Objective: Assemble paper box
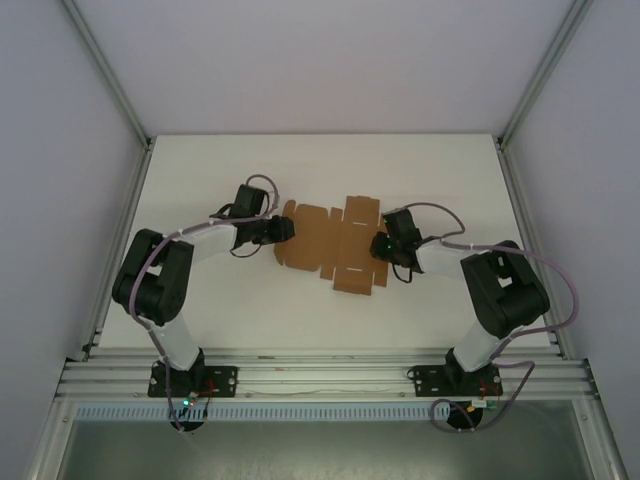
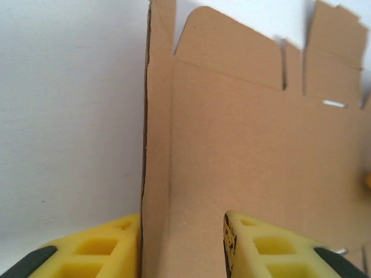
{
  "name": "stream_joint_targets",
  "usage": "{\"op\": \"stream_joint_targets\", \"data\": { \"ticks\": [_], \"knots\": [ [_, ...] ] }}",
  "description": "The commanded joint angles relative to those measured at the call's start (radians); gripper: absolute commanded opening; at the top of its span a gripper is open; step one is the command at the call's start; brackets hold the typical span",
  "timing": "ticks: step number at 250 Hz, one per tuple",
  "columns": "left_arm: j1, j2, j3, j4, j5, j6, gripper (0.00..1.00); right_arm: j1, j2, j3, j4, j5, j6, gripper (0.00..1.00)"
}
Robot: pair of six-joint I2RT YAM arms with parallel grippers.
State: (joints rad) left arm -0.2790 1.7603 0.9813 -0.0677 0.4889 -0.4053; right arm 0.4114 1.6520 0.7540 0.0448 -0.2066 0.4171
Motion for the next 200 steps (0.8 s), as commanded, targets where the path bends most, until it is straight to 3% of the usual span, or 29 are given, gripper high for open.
{"op": "stream_joint_targets", "data": {
  "ticks": [1, 38, 68, 104, 123, 143, 173, 200],
  "knots": [
    [-0.010, 0.026, 0.020, -0.076, -0.079, 0.035, 0.41, -0.002, 0.014, -0.031, -0.092, 0.013, -0.011, 0.26],
    [-0.012, 0.058, 0.021, -0.021, -0.014, 0.034, 0.37, -0.002, 0.017, -0.032, -0.082, 0.005, -0.011, 0.25],
    [-0.011, 0.082, 0.040, -0.011, 0.010, 0.036, 0.24, -0.003, 0.007, -0.030, -0.080, 0.004, -0.017, 0.26],
    [-0.012, 0.052, 0.035, -0.010, 0.007, 0.044, 0.00, -0.007, -0.025, -0.026, -0.101, 0.022, -0.027, 0.26],
    [-0.012, -0.003, 0.013, 0.003, 0.010, 0.058, 0.00, -0.022, -0.075, -0.026, -0.117, 0.014, -0.042, 0.28],
    [-0.012, -0.089, -0.025, 0.058, 0.058, 0.061, 0.00, -0.047, -0.152, -0.035, -0.116, -0.021, -0.058, 0.37],
    [-0.012, -0.240, -0.095, 0.199, 0.173, 0.051, 0.00, -0.088, -0.301, -0.072, -0.082, -0.105, -0.095, 0.62],
    [-0.012, -0.358, -0.126, 0.271, 0.253, 0.085, 0.00, -0.138, -0.425, -0.114, -0.033, -0.227, -0.136, 0.76]
  ]
}}
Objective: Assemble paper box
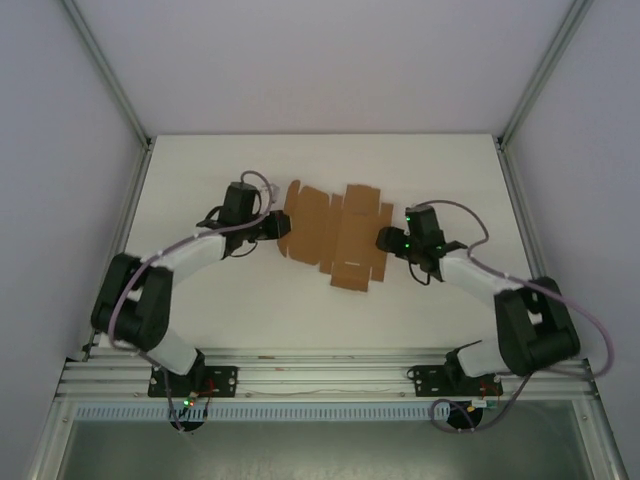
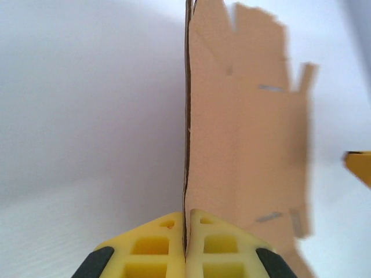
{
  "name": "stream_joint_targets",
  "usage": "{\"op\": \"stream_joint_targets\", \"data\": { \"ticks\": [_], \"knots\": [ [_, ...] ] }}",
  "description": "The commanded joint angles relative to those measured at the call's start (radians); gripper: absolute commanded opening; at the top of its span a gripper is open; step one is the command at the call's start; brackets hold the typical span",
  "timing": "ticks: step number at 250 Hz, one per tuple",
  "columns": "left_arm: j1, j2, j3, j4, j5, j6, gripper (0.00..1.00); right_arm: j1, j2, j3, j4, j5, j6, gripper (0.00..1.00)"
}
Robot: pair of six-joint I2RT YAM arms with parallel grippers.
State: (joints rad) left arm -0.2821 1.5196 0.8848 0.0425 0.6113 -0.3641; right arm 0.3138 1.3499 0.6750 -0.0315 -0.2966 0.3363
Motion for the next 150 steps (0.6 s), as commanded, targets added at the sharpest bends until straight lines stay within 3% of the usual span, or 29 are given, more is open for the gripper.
{"op": "stream_joint_targets", "data": {
  "ticks": [1, 51, 99, 150],
  "knots": [
    [-0.008, -0.121, -0.031, 0.164, 0.134, 0.046, 0.00, -0.042, -0.126, -0.038, 0.046, -0.143, -0.057, 0.76],
    [-0.008, -0.282, -0.048, 0.220, 0.222, 0.096, 0.00, -0.137, -0.271, -0.118, 0.178, -0.379, -0.084, 0.87],
    [-0.009, -0.400, -0.033, 0.235, 0.325, 0.147, 0.00, -0.184, -0.332, -0.176, 0.338, -0.522, -0.110, 0.87],
    [-0.009, -0.482, -0.035, 0.265, 0.359, 0.117, 0.00, -0.197, -0.373, -0.139, 0.329, -0.598, -0.166, 0.86]
  ]
}}
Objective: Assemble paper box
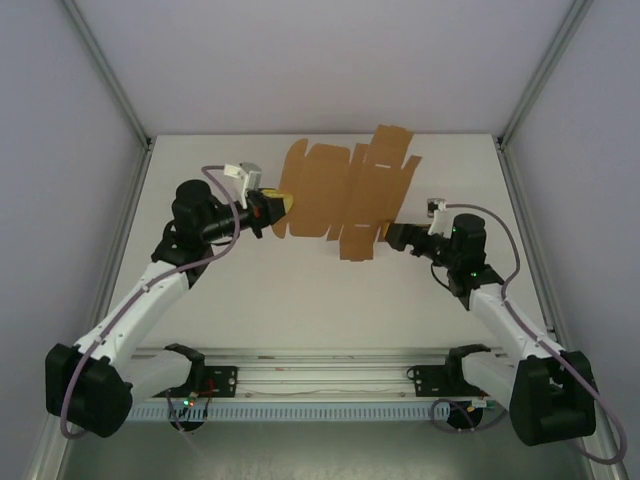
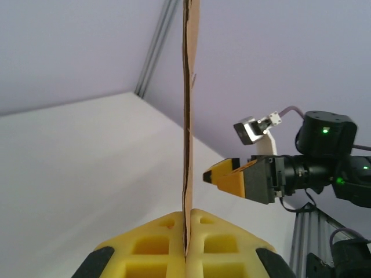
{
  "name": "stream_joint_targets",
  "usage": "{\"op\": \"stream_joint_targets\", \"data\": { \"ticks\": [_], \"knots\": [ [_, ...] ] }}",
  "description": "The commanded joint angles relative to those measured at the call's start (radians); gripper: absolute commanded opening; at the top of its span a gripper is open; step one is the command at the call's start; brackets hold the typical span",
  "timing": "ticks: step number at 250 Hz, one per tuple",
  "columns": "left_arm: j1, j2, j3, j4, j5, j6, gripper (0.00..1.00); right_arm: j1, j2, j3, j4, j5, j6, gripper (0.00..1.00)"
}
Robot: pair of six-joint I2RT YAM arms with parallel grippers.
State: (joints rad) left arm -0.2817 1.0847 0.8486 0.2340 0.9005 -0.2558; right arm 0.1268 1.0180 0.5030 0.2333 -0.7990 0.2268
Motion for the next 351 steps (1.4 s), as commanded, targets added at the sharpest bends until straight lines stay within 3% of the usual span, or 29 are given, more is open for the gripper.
{"op": "stream_joint_targets", "data": {
  "ticks": [1, 66, 174, 186, 229, 277, 318, 327, 342, 351],
  "knots": [
    [-0.009, -0.047, 0.001, 0.073, 0.070, 0.008, 0.00, -0.010, -0.042, 0.032, 0.066, -0.096, -0.057, 0.86],
    [-0.008, -0.118, -0.020, 0.125, 0.117, -0.033, 0.00, -0.013, -0.073, 0.054, 0.159, -0.177, -0.062, 0.71],
    [-0.008, -0.214, -0.033, 0.080, 0.074, 0.005, 0.00, -0.013, -0.127, 0.106, 0.046, -0.187, -0.148, 0.70],
    [-0.009, -0.221, -0.030, 0.069, 0.056, 0.004, 0.00, -0.013, -0.130, 0.113, 0.040, -0.191, -0.151, 0.64],
    [-0.009, -0.223, -0.026, 0.031, -0.012, -0.006, 0.00, -0.013, -0.144, 0.124, 0.039, -0.184, -0.130, 0.28],
    [-0.009, -0.212, -0.044, 0.014, -0.071, -0.009, 0.00, -0.013, -0.164, 0.145, -0.042, -0.149, -0.156, 0.00],
    [-0.009, -0.200, -0.050, -0.067, -0.206, -0.008, 0.00, -0.013, -0.143, 0.179, -0.106, -0.111, -0.161, 0.00],
    [-0.009, -0.195, -0.049, -0.110, -0.271, -0.008, 0.28, -0.013, -0.131, 0.201, -0.162, -0.090, -0.178, 0.00],
    [-0.009, -0.184, -0.048, -0.195, -0.402, -0.017, 0.96, -0.013, -0.102, 0.226, -0.235, -0.069, -0.200, 0.00],
    [-0.009, -0.174, -0.047, -0.248, -0.490, -0.033, 1.00, -0.012, -0.080, 0.236, -0.279, -0.070, -0.232, 0.00]
  ]
}}
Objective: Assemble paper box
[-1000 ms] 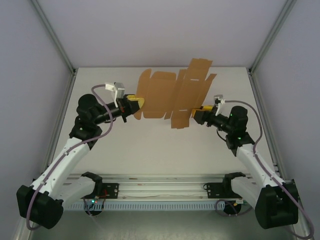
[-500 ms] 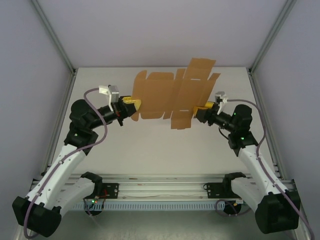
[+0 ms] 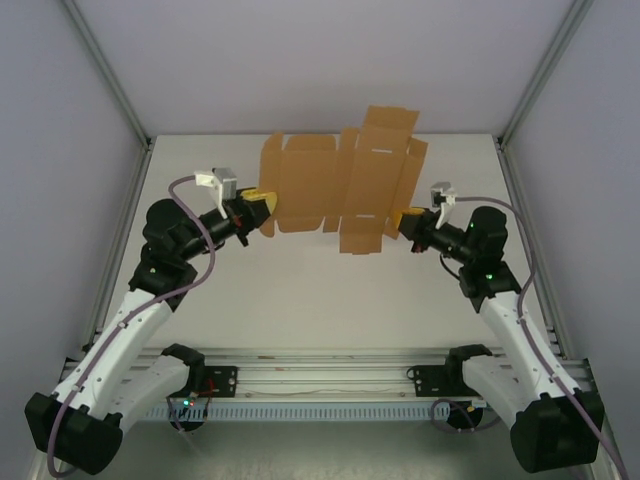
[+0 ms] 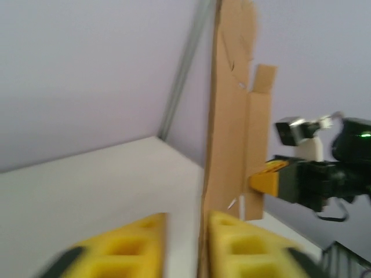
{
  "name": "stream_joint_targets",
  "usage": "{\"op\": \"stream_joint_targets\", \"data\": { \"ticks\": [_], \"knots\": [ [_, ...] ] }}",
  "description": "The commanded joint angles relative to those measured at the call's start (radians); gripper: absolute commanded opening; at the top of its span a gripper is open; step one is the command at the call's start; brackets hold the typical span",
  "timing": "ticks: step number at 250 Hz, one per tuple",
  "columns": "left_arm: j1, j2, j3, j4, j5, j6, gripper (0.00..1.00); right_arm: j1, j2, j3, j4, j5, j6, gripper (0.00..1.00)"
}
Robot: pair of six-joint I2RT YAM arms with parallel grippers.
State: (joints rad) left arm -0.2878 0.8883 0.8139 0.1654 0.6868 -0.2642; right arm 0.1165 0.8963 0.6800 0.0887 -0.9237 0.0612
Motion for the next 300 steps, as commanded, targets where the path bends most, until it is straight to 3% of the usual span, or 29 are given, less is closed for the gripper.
{"op": "stream_joint_targets", "data": {
  "ticks": [1, 38, 70, 118, 168, 201, 244, 281, 300],
  "knots": [
    [-0.002, 0.024, -0.012, -0.186, -0.286, -0.026, 1.00, -0.002, 0.044, 0.059, -0.139, 0.057, -0.069, 0.00],
    [-0.002, 0.106, 0.030, -0.426, -0.576, -0.074, 1.00, 0.026, 0.172, 0.112, -0.334, 0.113, -0.205, 0.00],
    [-0.002, 0.159, 0.040, -0.481, -0.632, -0.079, 1.00, 0.098, 0.327, 0.216, -0.543, 0.280, -0.373, 0.00],
    [-0.003, 0.172, 0.038, -0.430, -0.538, -0.076, 1.00, 0.179, 0.526, 0.385, -0.700, 0.484, -0.604, 0.00],
    [-0.003, 0.236, 0.087, -0.397, -0.410, -0.074, 1.00, 0.318, 0.670, 0.464, -0.620, 0.889, -0.902, 0.00],
    [-0.001, 0.328, 0.171, -0.405, -0.361, -0.098, 1.00, 0.396, 0.726, 0.446, -0.420, 1.082, -1.103, 0.00],
    [-0.002, 0.481, 0.301, -0.376, -0.220, -0.140, 1.00, 0.452, 0.792, 0.468, -0.242, 1.164, -1.170, 0.00],
    [-0.001, 0.640, 0.442, -0.390, -0.089, -0.185, 1.00, 0.501, 0.796, 0.367, -0.007, 1.184, -1.251, 0.00],
    [-0.001, 0.719, 0.511, -0.407, -0.009, -0.198, 0.94, 0.510, 0.801, 0.362, 0.006, 1.194, -1.248, 0.00]
  ]
}}
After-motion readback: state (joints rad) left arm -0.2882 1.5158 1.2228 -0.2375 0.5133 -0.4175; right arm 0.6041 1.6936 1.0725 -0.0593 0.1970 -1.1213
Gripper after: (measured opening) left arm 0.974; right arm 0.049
